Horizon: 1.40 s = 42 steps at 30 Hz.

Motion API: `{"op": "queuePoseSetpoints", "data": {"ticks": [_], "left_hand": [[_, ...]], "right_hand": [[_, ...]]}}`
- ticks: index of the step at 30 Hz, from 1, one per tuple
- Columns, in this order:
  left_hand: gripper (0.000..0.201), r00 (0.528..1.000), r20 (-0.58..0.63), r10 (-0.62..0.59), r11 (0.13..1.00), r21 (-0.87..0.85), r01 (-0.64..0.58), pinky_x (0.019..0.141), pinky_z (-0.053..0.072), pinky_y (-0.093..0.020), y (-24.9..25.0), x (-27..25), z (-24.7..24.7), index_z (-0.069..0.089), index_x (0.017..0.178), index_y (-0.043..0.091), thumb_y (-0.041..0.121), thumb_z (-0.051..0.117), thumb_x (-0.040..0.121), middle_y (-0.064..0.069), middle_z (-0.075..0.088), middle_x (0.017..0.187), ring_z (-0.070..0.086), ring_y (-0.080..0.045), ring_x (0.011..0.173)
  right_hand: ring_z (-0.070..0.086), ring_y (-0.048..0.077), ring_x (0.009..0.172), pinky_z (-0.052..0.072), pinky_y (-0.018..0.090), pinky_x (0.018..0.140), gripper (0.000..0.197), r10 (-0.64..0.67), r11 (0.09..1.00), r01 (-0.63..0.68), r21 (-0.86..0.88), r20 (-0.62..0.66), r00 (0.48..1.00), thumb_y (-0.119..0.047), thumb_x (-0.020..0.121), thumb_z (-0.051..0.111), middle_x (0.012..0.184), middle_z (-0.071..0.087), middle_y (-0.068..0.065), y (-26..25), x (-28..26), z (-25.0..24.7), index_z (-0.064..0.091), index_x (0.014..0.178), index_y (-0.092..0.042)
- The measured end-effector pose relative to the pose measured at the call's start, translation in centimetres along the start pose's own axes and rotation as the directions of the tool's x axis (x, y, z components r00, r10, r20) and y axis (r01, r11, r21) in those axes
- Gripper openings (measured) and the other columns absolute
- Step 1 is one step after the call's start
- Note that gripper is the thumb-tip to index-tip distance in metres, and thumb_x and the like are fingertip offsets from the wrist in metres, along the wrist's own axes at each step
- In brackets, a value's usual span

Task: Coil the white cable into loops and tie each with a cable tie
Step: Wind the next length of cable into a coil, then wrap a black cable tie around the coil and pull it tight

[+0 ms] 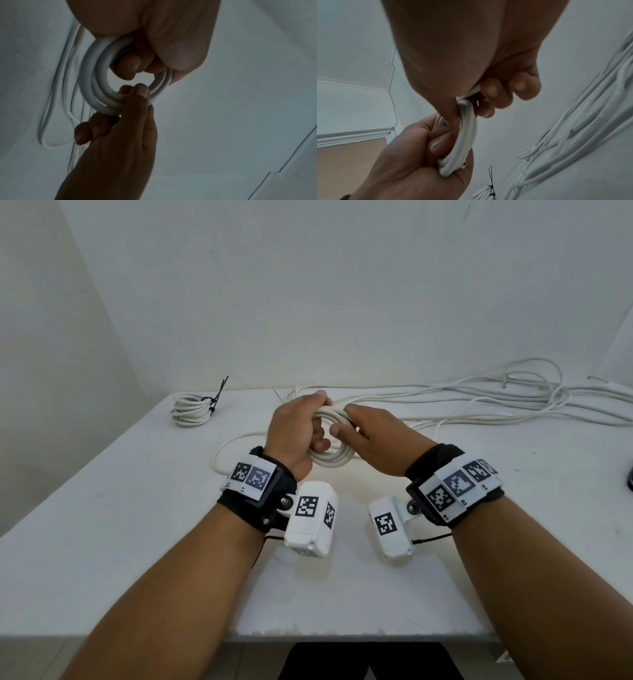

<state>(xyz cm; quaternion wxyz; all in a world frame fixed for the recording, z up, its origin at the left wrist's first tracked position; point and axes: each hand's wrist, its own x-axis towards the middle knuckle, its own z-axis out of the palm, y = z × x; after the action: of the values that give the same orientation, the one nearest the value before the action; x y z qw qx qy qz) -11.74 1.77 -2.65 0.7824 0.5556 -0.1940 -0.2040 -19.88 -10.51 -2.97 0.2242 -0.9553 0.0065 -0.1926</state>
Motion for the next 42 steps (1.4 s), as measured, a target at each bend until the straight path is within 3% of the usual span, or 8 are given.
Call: {"op": "queuePoseSetpoints", "data": {"ticks": [6,13,18,24,30,33,38,42], "left_hand": [[0.024,0.997,-0.066,0.041,0.983,-0.175,-0.052,0.042,0.028,-0.023,-0.1,0.0,-0.4,0.057,0.073,0.013,0.019,0.051,0.096,0.005,0.022,0.045,0.020,-0.012,0.041],[0.031,0.948,0.263,-0.179,0.972,0.198,0.129,0.062,0.042,-0.036,-0.2,1.0,-2.4,0.068,0.088,0.003,0.014,0.040,0.094,-0.007,0.043,0.048,0.039,-0.021,0.041],[0.023,0.991,0.130,-0.041,0.957,0.291,0.001,0.044,0.040,-0.024,-0.9,0.6,-1.0,0.059,0.074,0.010,0.023,0.061,0.093,-0.003,0.035,0.056,0.030,-0.013,0.043],[0.035,0.997,0.046,0.060,0.996,0.060,-0.063,0.042,0.035,-0.023,-0.7,0.4,-0.1,0.044,0.062,0.015,0.016,0.061,0.093,0.002,0.032,0.048,0.030,-0.012,0.039],[0.029,0.904,0.343,-0.256,0.955,0.236,0.181,0.065,0.041,-0.035,-0.5,0.7,0.0,0.055,0.079,0.009,0.020,0.039,0.102,-0.002,0.041,0.048,0.039,-0.016,0.041],[0.029,0.853,0.387,-0.350,0.917,0.326,0.228,0.058,0.041,-0.029,-0.8,0.5,1.9,0.059,0.087,0.009,0.017,0.034,0.101,-0.003,0.045,0.050,0.039,-0.015,0.041],[0.033,0.958,0.227,-0.174,0.932,0.351,0.086,0.049,0.038,-0.025,-2.0,-0.3,8.2,0.052,0.060,0.017,0.021,0.055,0.092,0.001,0.034,0.046,0.027,-0.016,0.043],[0.035,0.973,0.216,-0.076,0.937,0.351,-0.005,0.047,0.039,-0.025,-3.5,-0.5,12.8,0.049,0.056,0.020,0.024,0.066,0.086,-0.003,0.044,0.054,0.036,-0.016,0.043]], "right_hand": [[0.041,0.012,0.062,0.034,0.029,0.059,0.032,0.038,0.999,-0.038,0.017,0.023,0.999,-0.036,0.102,0.043,0.071,0.047,-0.004,-0.3,0.0,0.4,0.040,0.077,-0.016],[0.042,0.017,0.063,0.035,0.034,0.063,0.029,0.121,0.985,-0.094,-0.143,0.192,0.974,-0.030,0.099,0.041,0.071,0.047,-0.002,0.7,-0.6,-0.3,0.036,0.072,-0.020],[0.044,0.019,0.063,0.036,0.034,0.061,0.028,0.101,0.988,-0.078,-0.130,0.179,0.979,-0.027,0.098,0.044,0.070,0.048,-0.001,0.1,-0.4,-0.1,0.038,0.072,-0.017],[0.049,0.021,0.066,0.041,0.036,0.061,0.026,0.175,0.979,-0.173,-0.107,0.004,0.985,-0.029,0.094,0.046,0.072,0.050,-0.002,-1.2,-0.1,-0.5,0.037,0.071,-0.022],[0.046,0.019,0.064,0.033,0.032,0.058,0.021,0.251,0.903,-0.184,-0.388,0.129,0.959,-0.026,0.098,0.040,0.075,0.047,-0.001,-0.8,-1.8,-2.5,0.041,0.080,-0.017],[0.048,0.019,0.063,0.033,0.032,0.055,0.020,0.313,0.868,-0.225,-0.443,0.134,0.940,-0.024,0.097,0.040,0.075,0.050,0.001,0.0,-3.3,-3.4,0.044,0.080,-0.015],[0.052,0.024,0.073,0.036,0.031,0.062,0.014,0.373,0.853,-0.345,-0.391,-0.004,0.928,-0.021,0.098,0.040,0.086,0.053,0.004,1.6,-5.2,-5.6,0.049,0.091,-0.012],[0.056,0.024,0.082,0.038,0.028,0.065,0.021,0.388,0.905,-0.378,-0.195,0.016,0.921,-0.025,0.100,0.044,0.092,0.060,0.006,3.8,-7.6,-8.3,0.059,0.099,-0.010]]}}
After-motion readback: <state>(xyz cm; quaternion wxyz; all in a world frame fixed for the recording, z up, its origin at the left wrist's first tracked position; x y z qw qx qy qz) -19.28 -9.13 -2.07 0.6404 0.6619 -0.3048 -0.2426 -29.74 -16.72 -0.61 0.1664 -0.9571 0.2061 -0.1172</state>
